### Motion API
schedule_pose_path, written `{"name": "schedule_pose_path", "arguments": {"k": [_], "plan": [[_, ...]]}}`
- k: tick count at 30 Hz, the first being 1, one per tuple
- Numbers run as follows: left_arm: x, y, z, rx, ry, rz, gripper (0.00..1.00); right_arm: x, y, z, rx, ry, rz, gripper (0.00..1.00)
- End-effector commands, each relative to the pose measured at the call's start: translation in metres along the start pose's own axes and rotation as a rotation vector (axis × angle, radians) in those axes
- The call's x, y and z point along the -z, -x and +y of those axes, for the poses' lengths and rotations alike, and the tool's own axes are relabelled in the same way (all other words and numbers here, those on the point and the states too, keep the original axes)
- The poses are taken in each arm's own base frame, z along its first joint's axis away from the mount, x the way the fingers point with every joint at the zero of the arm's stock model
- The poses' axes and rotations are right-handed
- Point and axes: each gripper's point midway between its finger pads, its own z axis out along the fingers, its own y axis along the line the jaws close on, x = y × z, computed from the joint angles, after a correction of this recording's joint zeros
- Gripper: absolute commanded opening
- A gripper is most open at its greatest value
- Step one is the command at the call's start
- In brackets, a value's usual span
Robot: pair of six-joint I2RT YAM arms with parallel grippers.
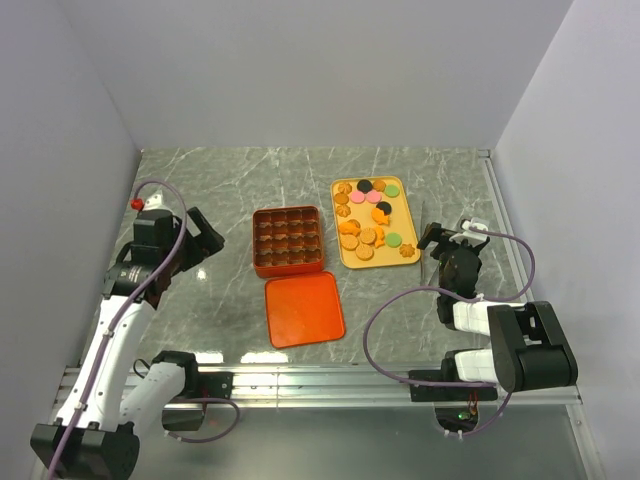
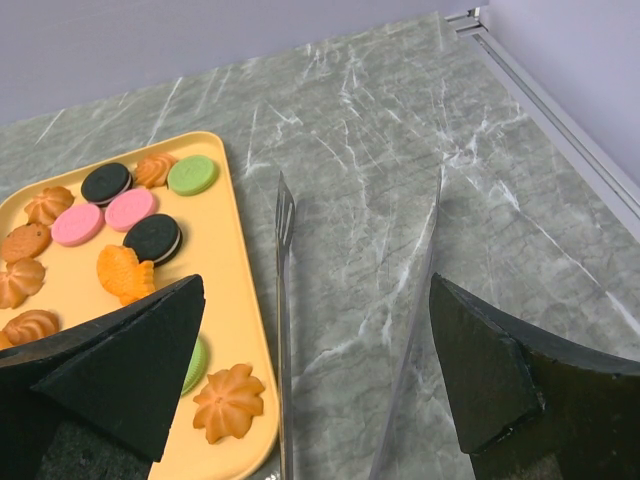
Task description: Pack the cookies
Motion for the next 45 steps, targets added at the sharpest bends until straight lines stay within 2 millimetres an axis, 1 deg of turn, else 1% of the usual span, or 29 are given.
{"name": "schedule_pose_path", "arguments": {"k": [1,11,12,13,14,16,17,19,20,21,22,23,25,26,28,29,30,31,32,35,40,42,43,45], "plan": [[-0.004,-0.005,-0.004,-0.026,-0.021,0.023,0.99,-0.004,0.02,0.0,-0.009,-0.008,-0.065,1.0],[-0.012,-0.009,-0.005,-0.024,-0.03,0.04,0.99,-0.004,0.021,-0.001,-0.006,-0.014,-0.064,1.0],[-0.012,-0.009,-0.005,-0.023,-0.029,0.04,1.0,-0.004,0.03,-0.004,-0.018,-0.057,-0.075,1.0],[-0.012,-0.009,-0.005,-0.021,-0.028,0.039,0.99,-0.004,0.033,-0.006,-0.017,-0.081,-0.059,1.0],[-0.012,-0.009,-0.005,-0.023,-0.03,0.037,1.0,-0.008,0.04,-0.008,-0.006,-0.127,0.007,1.0],[-0.01,-0.007,-0.006,-0.02,-0.033,0.026,0.99,-0.012,0.05,-0.011,0.008,-0.175,0.078,1.0],[-0.01,-0.007,-0.006,-0.02,-0.037,0.021,0.99,-0.014,0.059,-0.01,0.039,-0.189,0.135,1.0],[-0.007,-0.006,-0.007,-0.018,-0.043,0.01,0.99,-0.011,0.073,-0.001,-0.041,-0.181,0.157,1.0],[-0.006,-0.005,-0.007,-0.018,-0.047,0.006,0.99,-0.012,0.094,0.007,-0.102,-0.17,0.139,1.0],[-0.005,-0.004,-0.008,-0.018,-0.05,0.002,0.99,-0.004,0.088,0.01,-0.166,-0.173,0.202,1.0],[-0.005,-0.004,-0.007,-0.017,-0.05,-0.002,0.99,0.0,0.086,0.023,-0.193,-0.116,0.252,1.0],[-0.004,-0.003,-0.008,-0.016,-0.053,-0.005,0.99,0.006,0.084,0.028,-0.194,-0.103,0.331,1.0],[-0.003,-0.002,-0.008,-0.015,-0.056,-0.011,0.99,0.014,0.07,0.034,-0.237,-0.115,0.447,1.0],[-0.003,-0.003,-0.008,-0.016,-0.055,-0.007,0.99,0.025,0.049,0.036,-0.226,-0.124,0.583,1.0],[-0.002,-0.002,-0.009,-0.018,-0.061,-0.011,0.99,0.038,0.03,0.027,-0.206,-0.209,0.711,1.0],[-0.002,-0.003,-0.009,-0.018,-0.06,-0.012,0.99,0.041,0.031,0.022,-0.187,-0.246,0.754,1.0],[-0.001,-0.002,-0.009,-0.019,-0.063,-0.013,0.99,0.062,0.006,0.008,-0.116,-0.319,0.894,1.0],[0.0,-0.001,-0.01,-0.021,-0.066,-0.018,0.99,0.068,-0.002,0.007,-0.092,-0.324,0.95,1.0],[0.0,-0.002,-0.01,-0.021,-0.067,-0.016,0.99,0.082,-0.017,0.002,-0.052,-0.343,1.045,1.0],[0.001,-0.001,-0.01,-0.024,-0.067,-0.02,0.99,0.099,-0.033,-0.003,-0.026,-0.343,1.125,1.0],[0.003,0.0,-0.011,-0.024,-0.072,-0.027,0.99,0.108,-0.046,0.0,-0.025,-0.304,1.173,1.0],[0.003,0.0,-0.011,-0.024,-0.074,-0.026,0.99,0.11,-0.055,-0.002,-0.005,-0.299,1.205,1.0],[0.003,0.0,-0.01,-0.024,-0.072,-0.027,1.0,0.112,-0.059,0.0,-0.006,-0.283,1.219,1.0],[0.004,0.0,-0.01,-0.022,-0.073,-0.031,0.99,0.115,-0.072,0.0,-0.001,-0.265,1.249,0.99]]}}
